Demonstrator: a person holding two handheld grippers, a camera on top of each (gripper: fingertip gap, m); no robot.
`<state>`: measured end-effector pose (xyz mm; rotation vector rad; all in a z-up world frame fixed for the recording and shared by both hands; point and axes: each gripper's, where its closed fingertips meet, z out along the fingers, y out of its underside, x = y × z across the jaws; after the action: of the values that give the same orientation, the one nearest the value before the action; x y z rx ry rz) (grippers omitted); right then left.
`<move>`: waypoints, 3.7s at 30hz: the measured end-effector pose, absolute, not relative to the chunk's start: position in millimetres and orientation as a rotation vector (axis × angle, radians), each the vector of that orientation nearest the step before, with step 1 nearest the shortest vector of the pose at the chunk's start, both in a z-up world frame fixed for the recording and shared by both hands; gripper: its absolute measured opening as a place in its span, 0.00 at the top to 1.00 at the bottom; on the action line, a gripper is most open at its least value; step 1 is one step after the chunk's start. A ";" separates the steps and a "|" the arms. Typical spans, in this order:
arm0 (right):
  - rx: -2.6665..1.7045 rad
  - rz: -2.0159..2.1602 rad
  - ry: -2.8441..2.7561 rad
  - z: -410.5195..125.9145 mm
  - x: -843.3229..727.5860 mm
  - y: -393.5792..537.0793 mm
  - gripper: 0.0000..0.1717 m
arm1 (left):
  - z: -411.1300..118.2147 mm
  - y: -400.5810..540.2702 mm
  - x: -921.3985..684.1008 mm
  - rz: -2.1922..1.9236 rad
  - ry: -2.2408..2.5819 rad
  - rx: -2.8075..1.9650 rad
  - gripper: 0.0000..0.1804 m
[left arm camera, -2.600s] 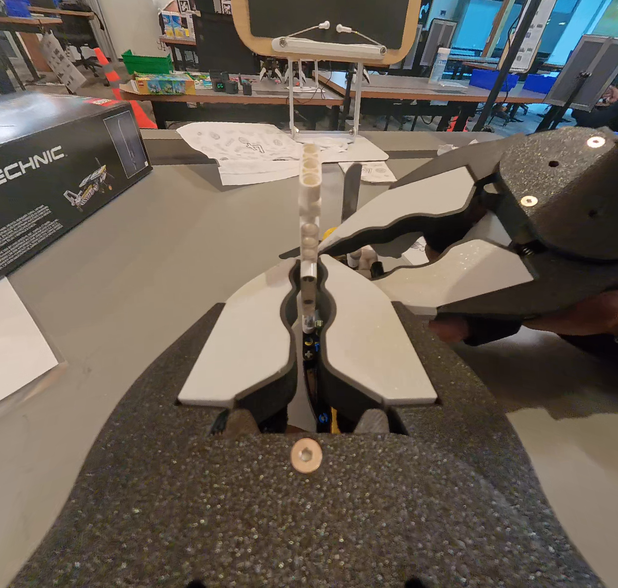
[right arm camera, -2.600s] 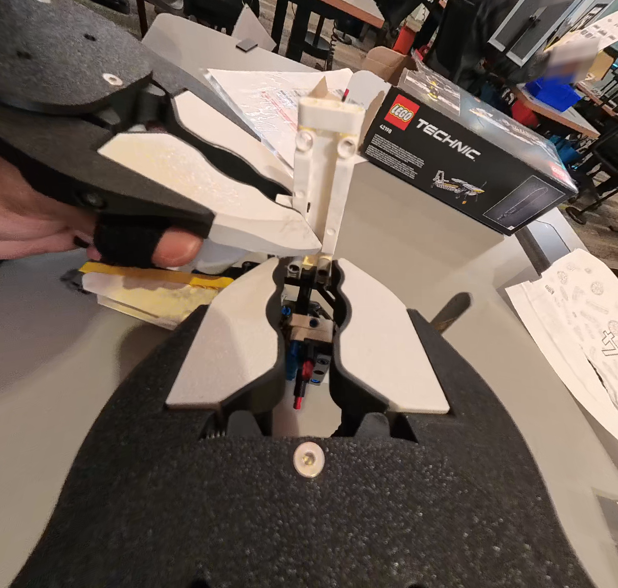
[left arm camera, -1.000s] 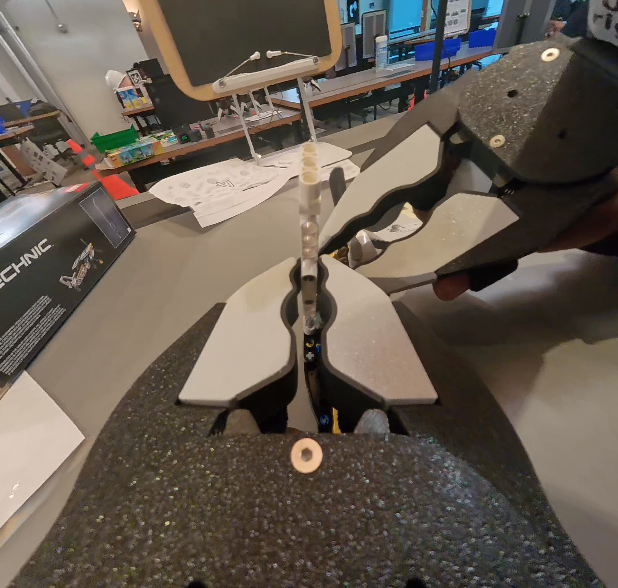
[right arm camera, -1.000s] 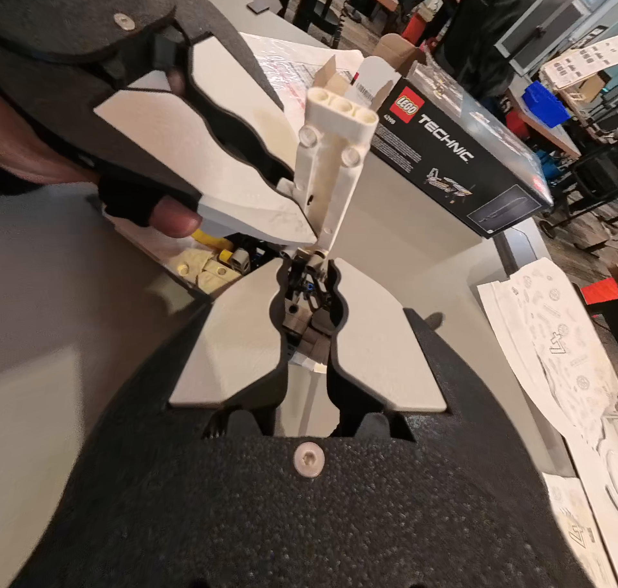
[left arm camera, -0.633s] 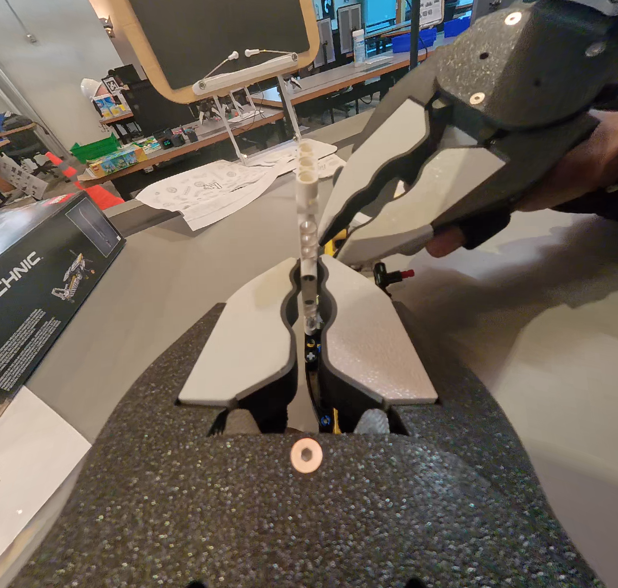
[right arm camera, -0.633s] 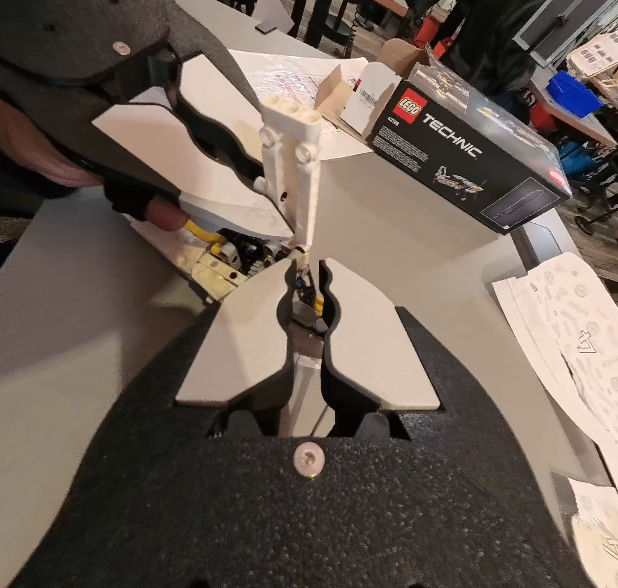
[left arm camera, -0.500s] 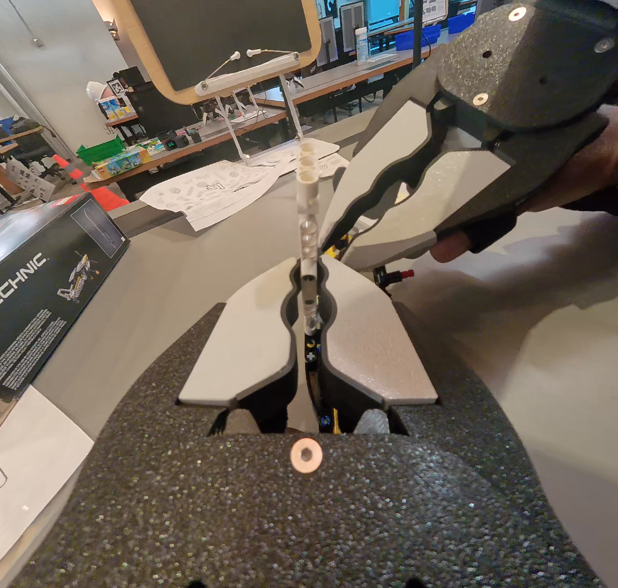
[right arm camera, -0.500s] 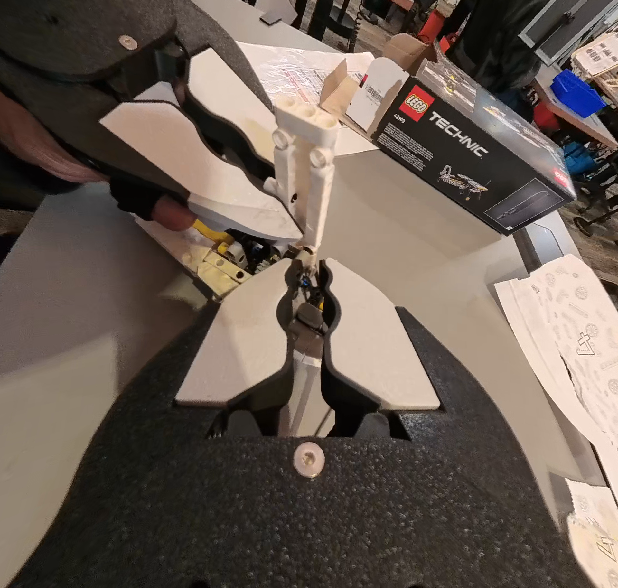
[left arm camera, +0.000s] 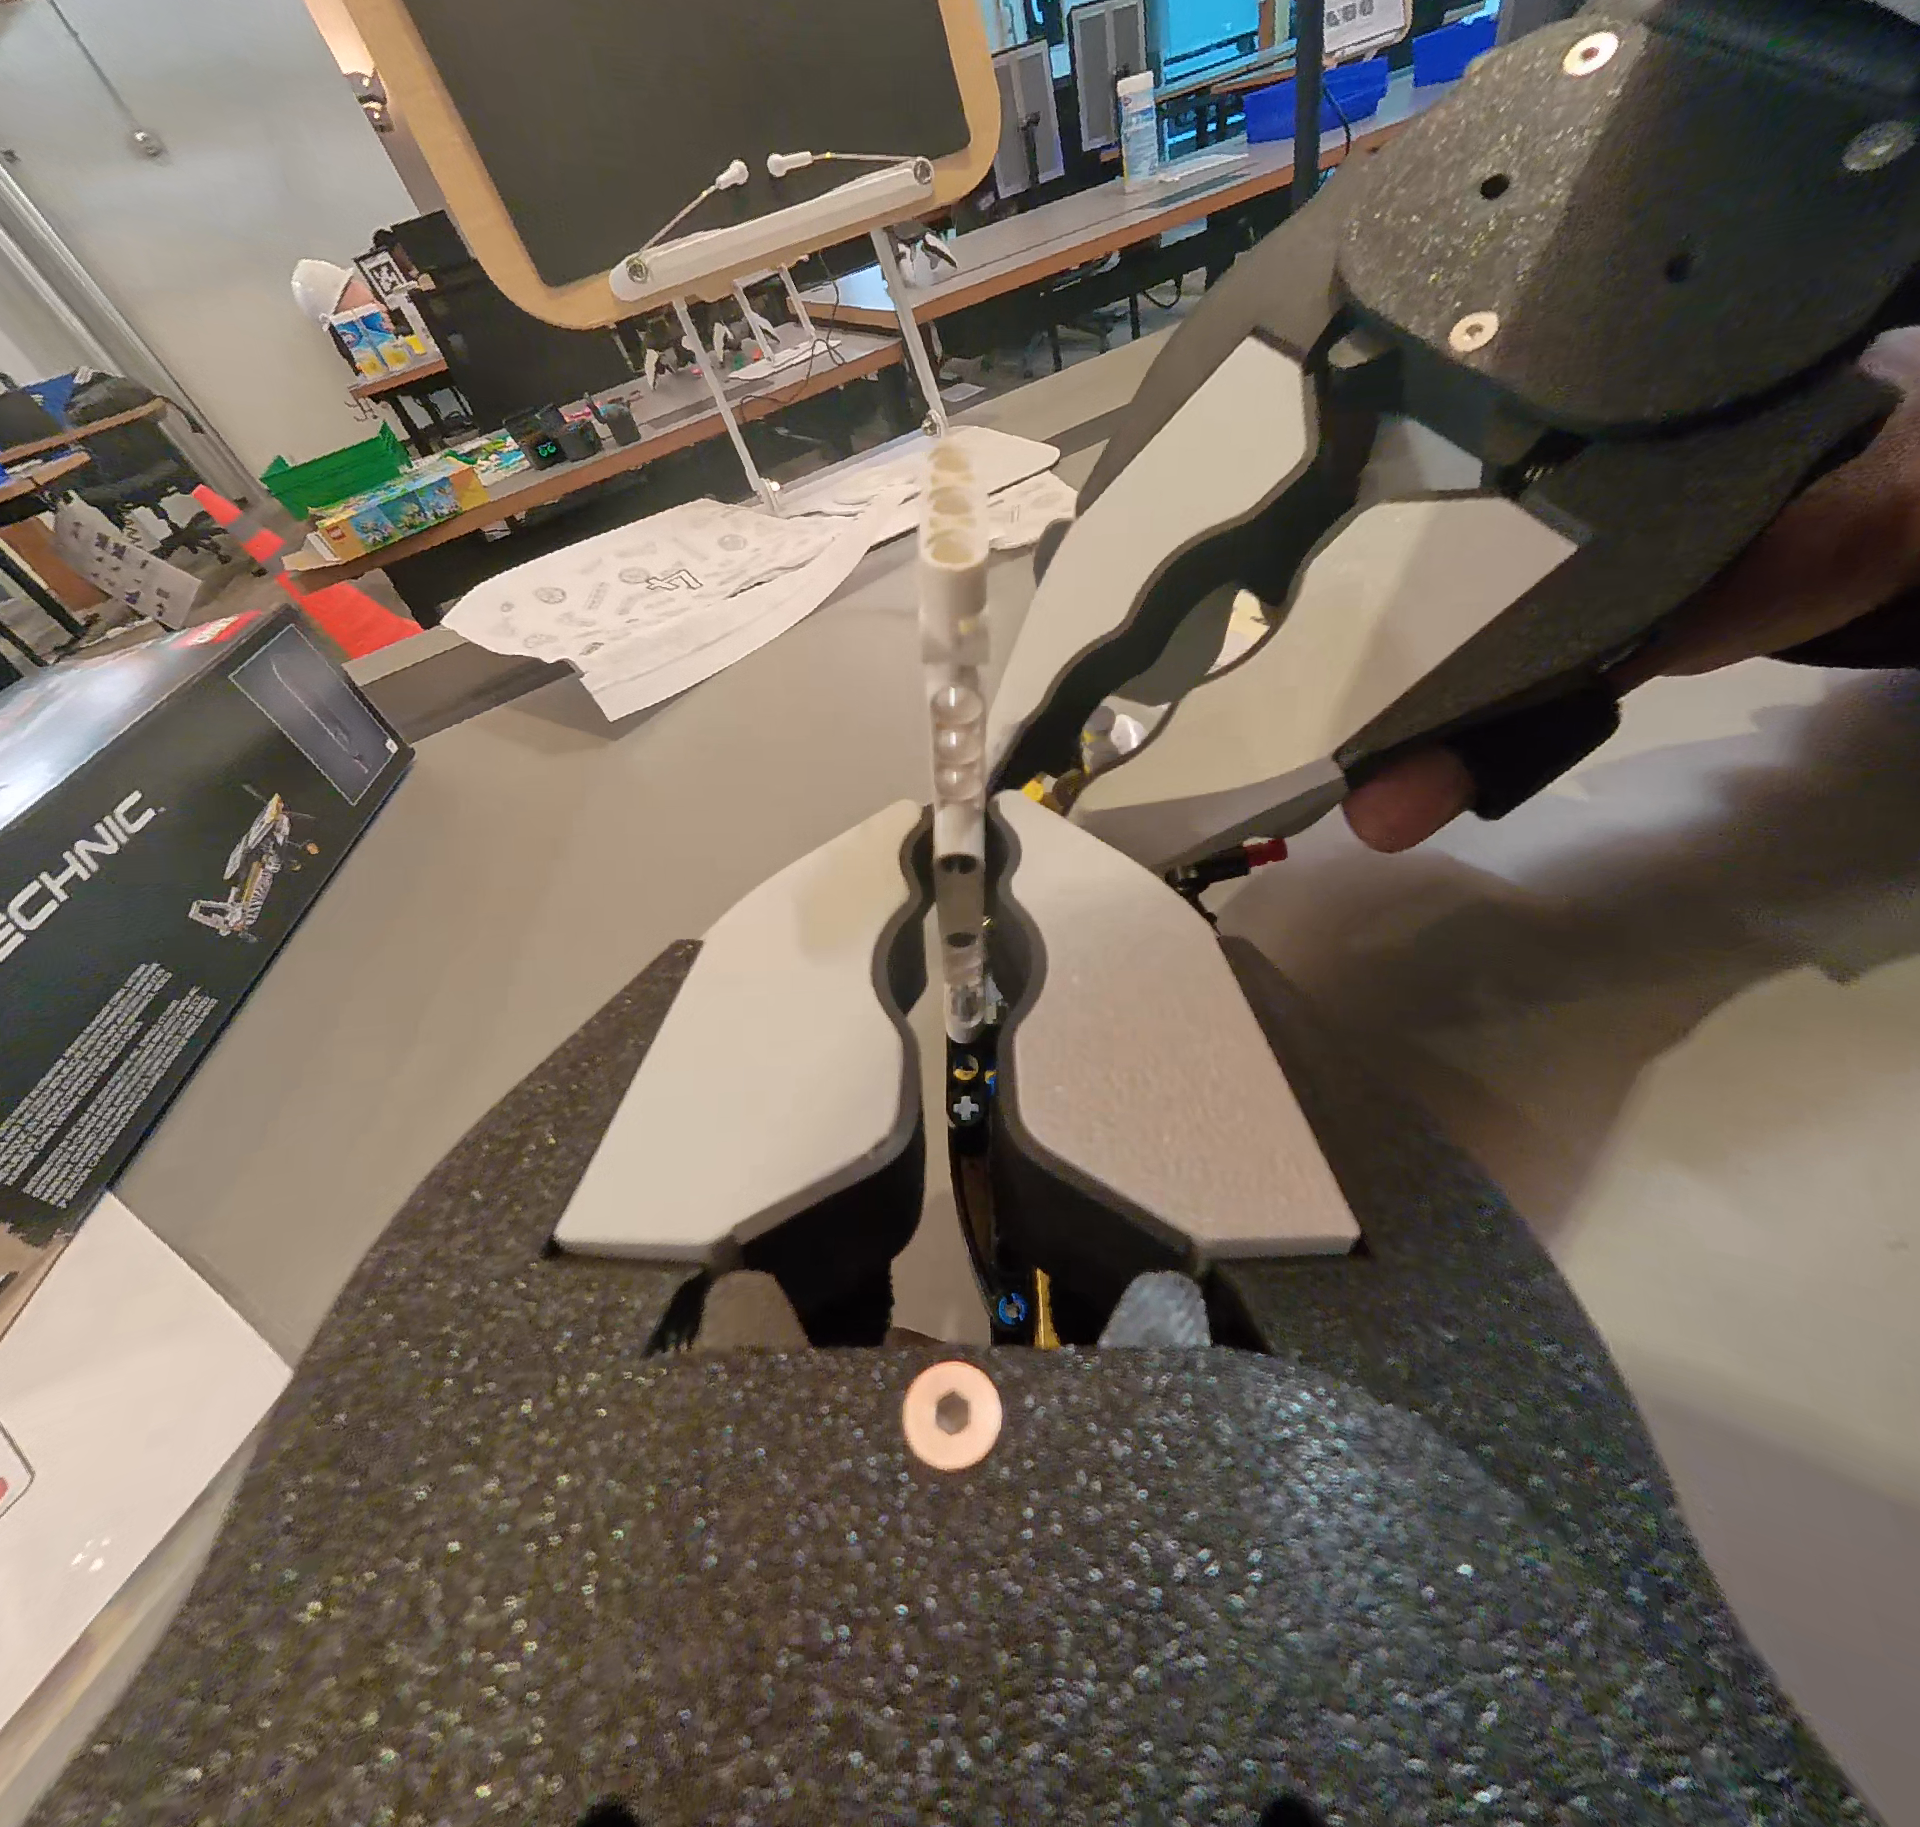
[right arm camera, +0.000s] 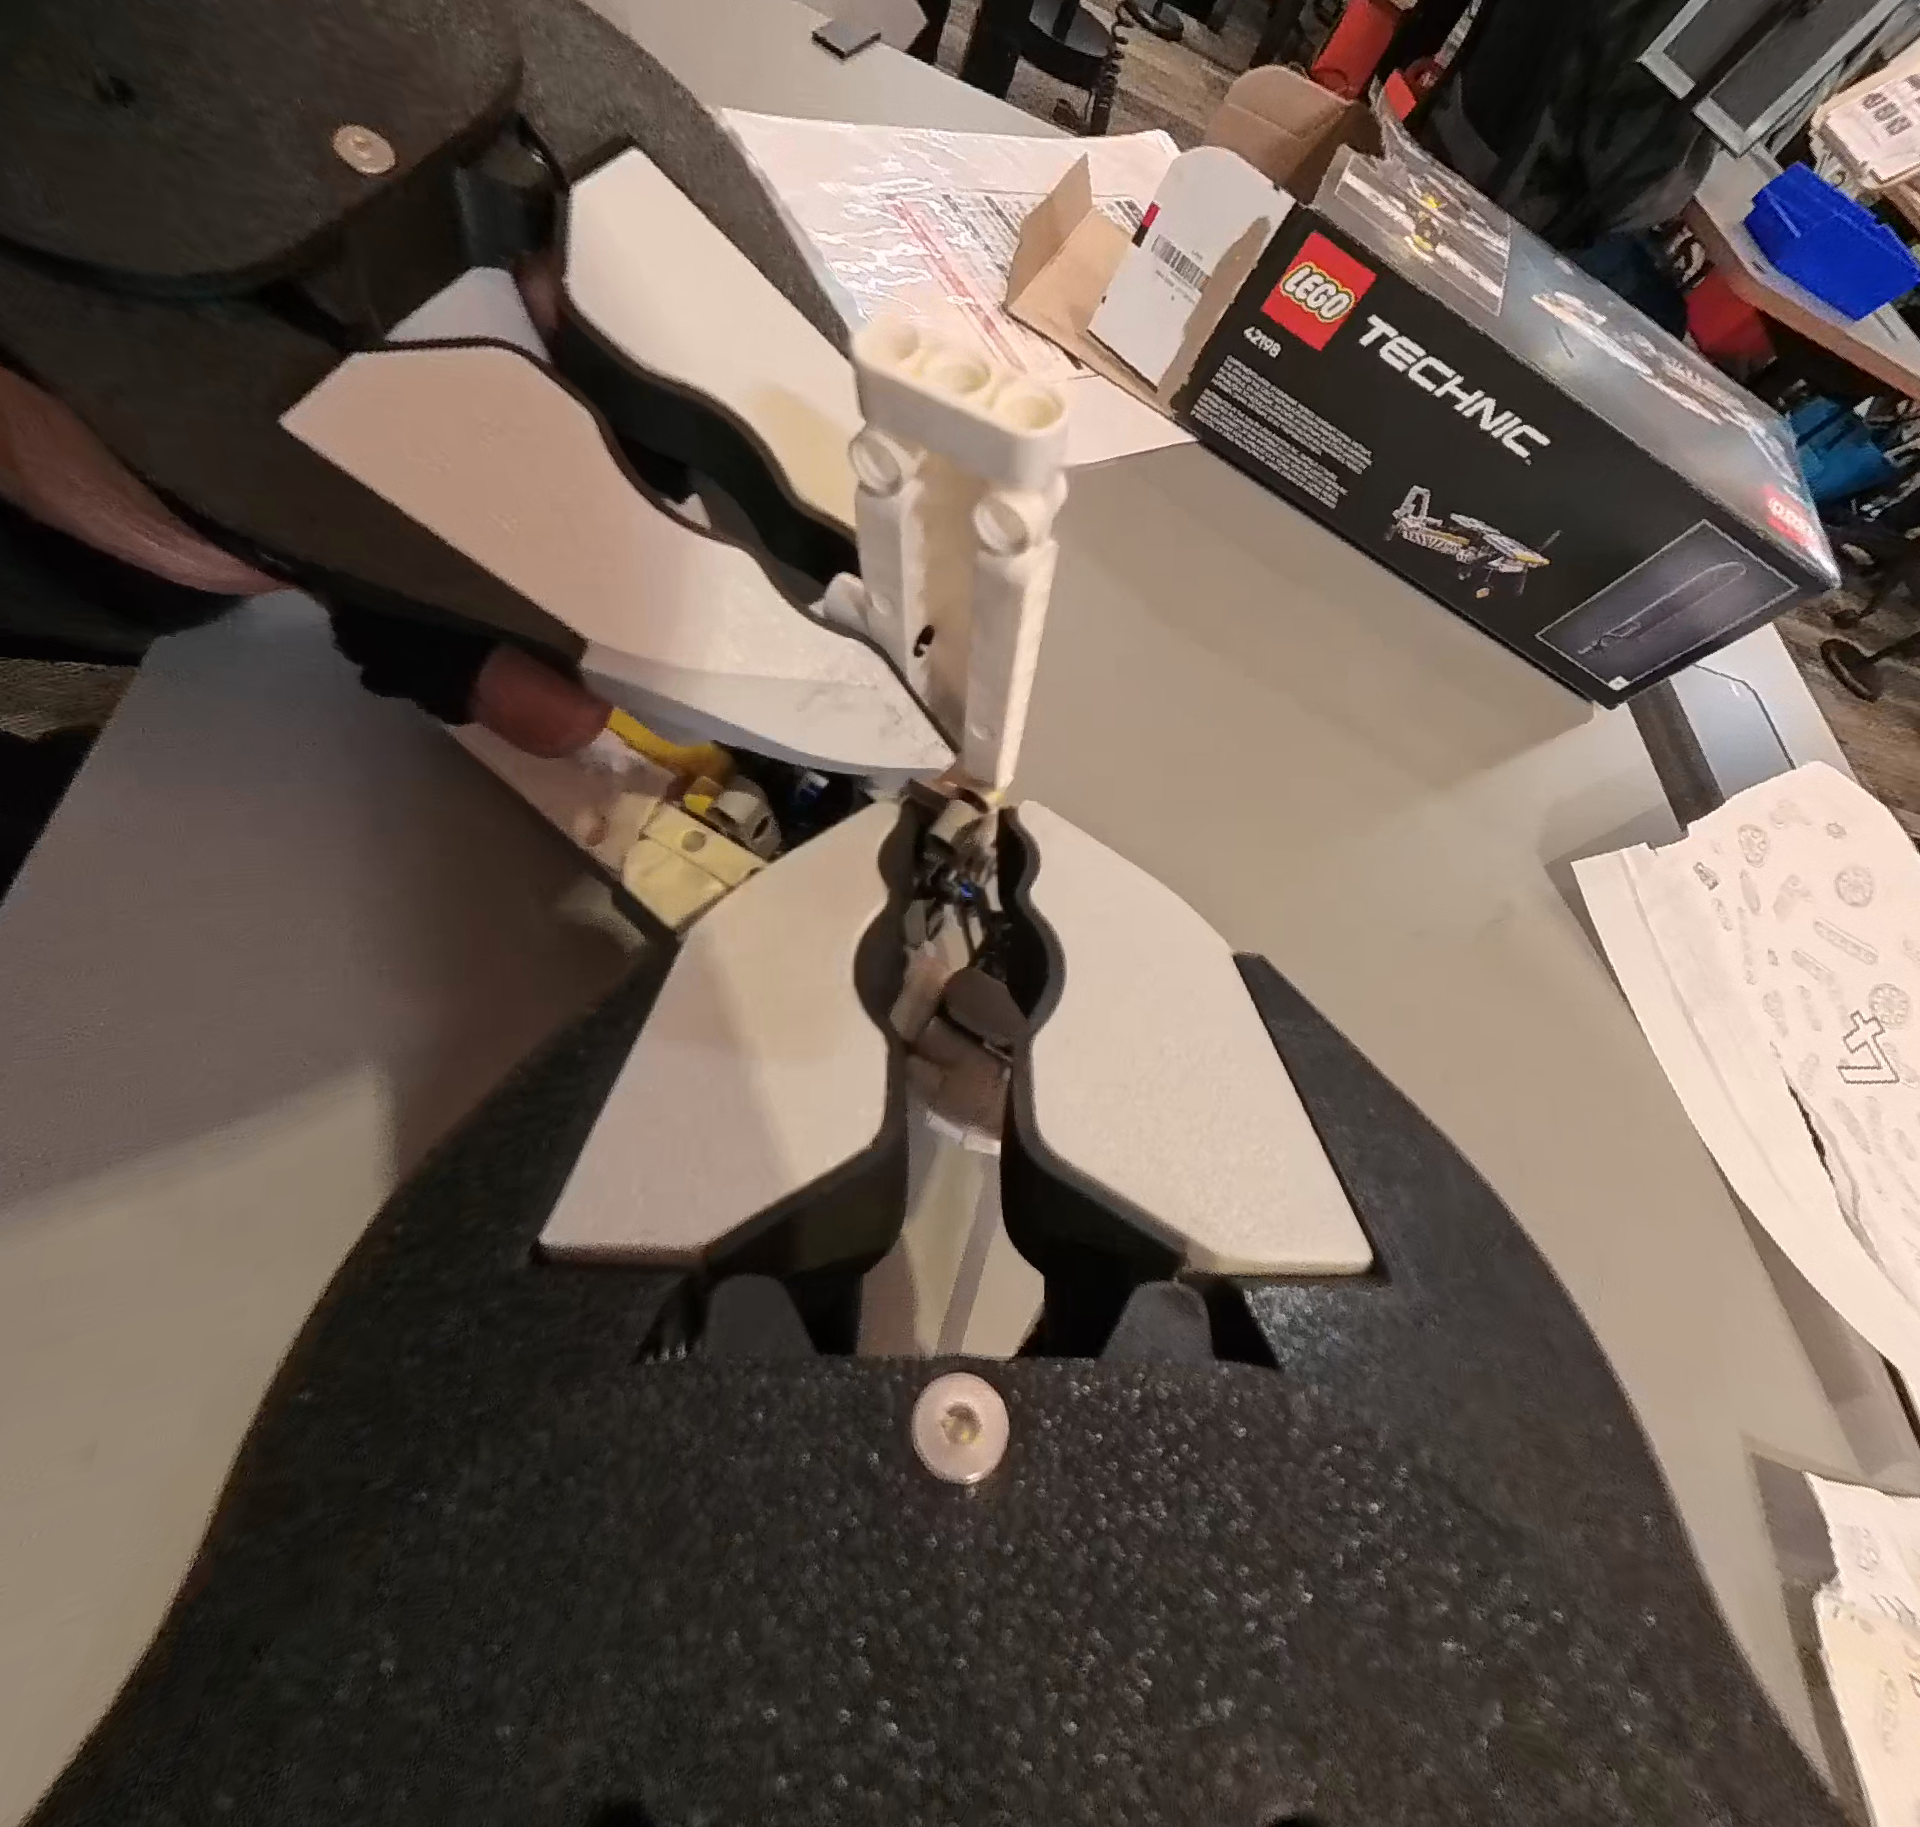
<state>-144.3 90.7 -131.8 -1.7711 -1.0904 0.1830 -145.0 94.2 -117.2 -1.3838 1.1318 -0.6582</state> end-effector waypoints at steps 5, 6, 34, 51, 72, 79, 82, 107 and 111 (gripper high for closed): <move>-1.789 0.199 -1.064 -134.6 -143.7 91.2 0.94 | -118.4 91.2 -143.2 -0.659 1.139 -1.390 0.95; -1.783 0.187 -1.058 -135.1 -143.6 91.8 0.94 | -118.9 91.9 -143.4 -0.660 1.136 -1.397 0.95; -1.631 -0.072 -1.064 -133.9 -139.1 87.7 0.96 | -121.1 92.9 -142.1 -0.926 1.106 -1.511 0.94; -1.743 -0.001 -0.890 -126.2 -131.7 93.3 0.83 | -120.1 111.9 -148.3 -0.831 0.973 -1.555 0.95; -1.779 0.044 -0.924 -134.7 -143.8 92.2 0.86 | -118.9 94.1 -139.5 -0.937 0.899 -1.575 0.93; -1.733 -0.005 -0.955 -134.7 -141.0 88.6 0.87 | -119.2 92.9 -138.2 -1.037 0.912 -1.606 0.93; -1.717 -0.002 -0.944 -134.4 -139.4 86.2 0.87 | -119.2 93.9 -138.7 -1.089 0.904 -1.627 0.93; -1.696 -0.047 -0.961 -131.3 -139.4 80.5 0.96 | -121.3 98.3 -137.9 -1.139 0.863 -1.645 0.94; -1.701 -0.045 -0.973 -131.9 -140.3 79.9 0.96 | -119.9 96.6 -137.8 -1.083 0.878 -1.620 0.94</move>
<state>-140.3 79.9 -131.9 -1.7009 -0.9725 -0.0451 -137.8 96.6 -119.9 -1.6200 0.8776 -1.0828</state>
